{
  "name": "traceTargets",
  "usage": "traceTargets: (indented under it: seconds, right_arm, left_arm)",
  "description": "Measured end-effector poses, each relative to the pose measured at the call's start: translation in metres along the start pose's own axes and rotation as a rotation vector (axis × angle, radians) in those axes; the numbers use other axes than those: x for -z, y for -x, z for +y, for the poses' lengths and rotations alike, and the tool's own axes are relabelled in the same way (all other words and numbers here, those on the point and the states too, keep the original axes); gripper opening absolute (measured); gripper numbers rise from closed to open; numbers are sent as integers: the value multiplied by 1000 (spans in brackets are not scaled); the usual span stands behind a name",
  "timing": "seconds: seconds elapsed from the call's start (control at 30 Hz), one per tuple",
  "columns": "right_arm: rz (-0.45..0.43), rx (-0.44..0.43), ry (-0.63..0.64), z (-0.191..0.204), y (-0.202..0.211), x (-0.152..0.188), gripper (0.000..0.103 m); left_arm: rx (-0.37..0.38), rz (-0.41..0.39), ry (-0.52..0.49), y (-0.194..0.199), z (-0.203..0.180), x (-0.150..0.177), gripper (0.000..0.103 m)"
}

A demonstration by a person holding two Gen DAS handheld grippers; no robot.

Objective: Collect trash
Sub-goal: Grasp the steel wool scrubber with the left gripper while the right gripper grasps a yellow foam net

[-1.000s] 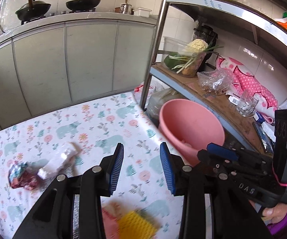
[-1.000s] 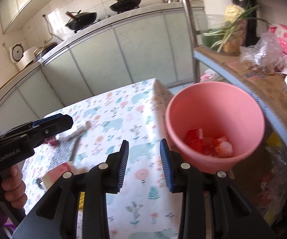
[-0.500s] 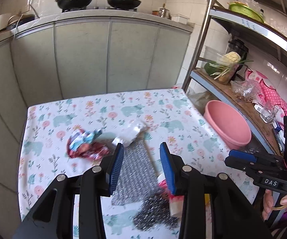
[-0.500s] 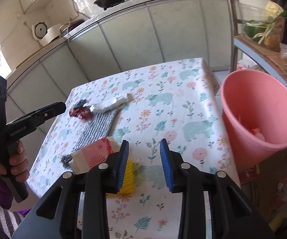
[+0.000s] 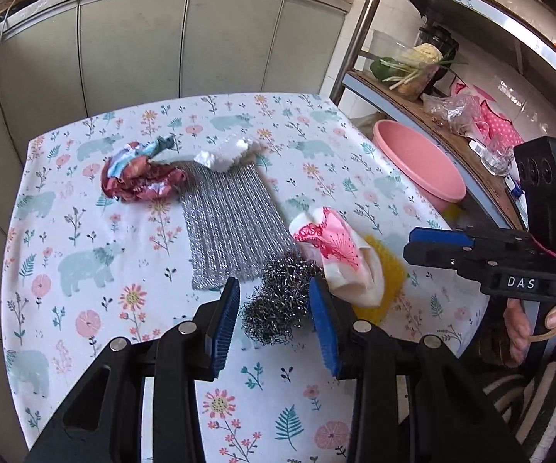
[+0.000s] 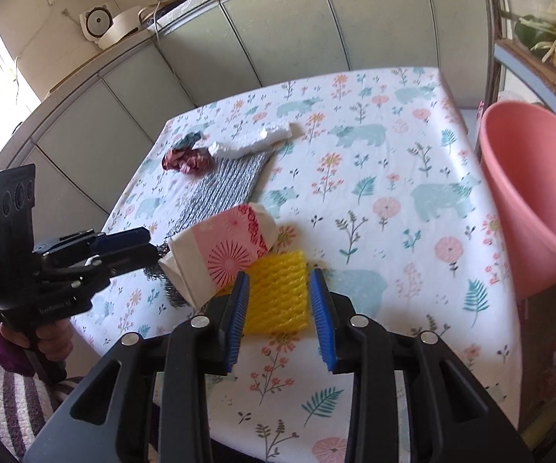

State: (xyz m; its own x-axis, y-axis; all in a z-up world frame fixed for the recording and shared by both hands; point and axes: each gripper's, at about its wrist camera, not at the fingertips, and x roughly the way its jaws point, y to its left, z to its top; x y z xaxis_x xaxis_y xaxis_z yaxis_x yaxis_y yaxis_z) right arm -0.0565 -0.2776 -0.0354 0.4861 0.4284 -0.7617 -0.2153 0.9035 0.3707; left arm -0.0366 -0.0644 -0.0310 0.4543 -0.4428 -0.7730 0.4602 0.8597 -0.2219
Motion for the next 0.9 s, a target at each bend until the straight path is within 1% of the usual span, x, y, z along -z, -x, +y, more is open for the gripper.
traceTargets:
  seconds: [0.13,0.23,0.33,0.43,0.53,0.63,0.8,0.83,0.87,0.9]
  right_arm:
    - [33,-13,-25,-3,-8,3,33]
    - [68,-29,-55,-7,-15,5,34]
    - [90,-31,-57,-6,-21,7,36]
    - [88,-20,-46,-4,-22,7,36]
    - [77,18,-72,-10,-20,6,36]
    - [62,11,-81,-13,-17,5,36]
    - [91,-5,-42,-4,-24,5,36]
    - [90,-1,-35,-2,-24,6,35]
    - [86,3,-24,0,-23,5,31]
    - [83,9,-14,1,-23,5,18]
  left_arm:
    - [31,12,11,-6,2,3,37]
    - [67,29,30,-9,6,5,37]
    - [104,46,46,-10,10,8,38]
    - [128,55,56,-9,13,11,38]
    - [144,59,58,-8,14,14,38]
    - [153,62,52,-6,14,15,38]
    - [172,74,30,-8,10,17,38]
    - [173,73,26,-7,9,17,38]
    - [177,72,22,-7,8,18,38]
    - [178,71,18,-6,7,18,38]
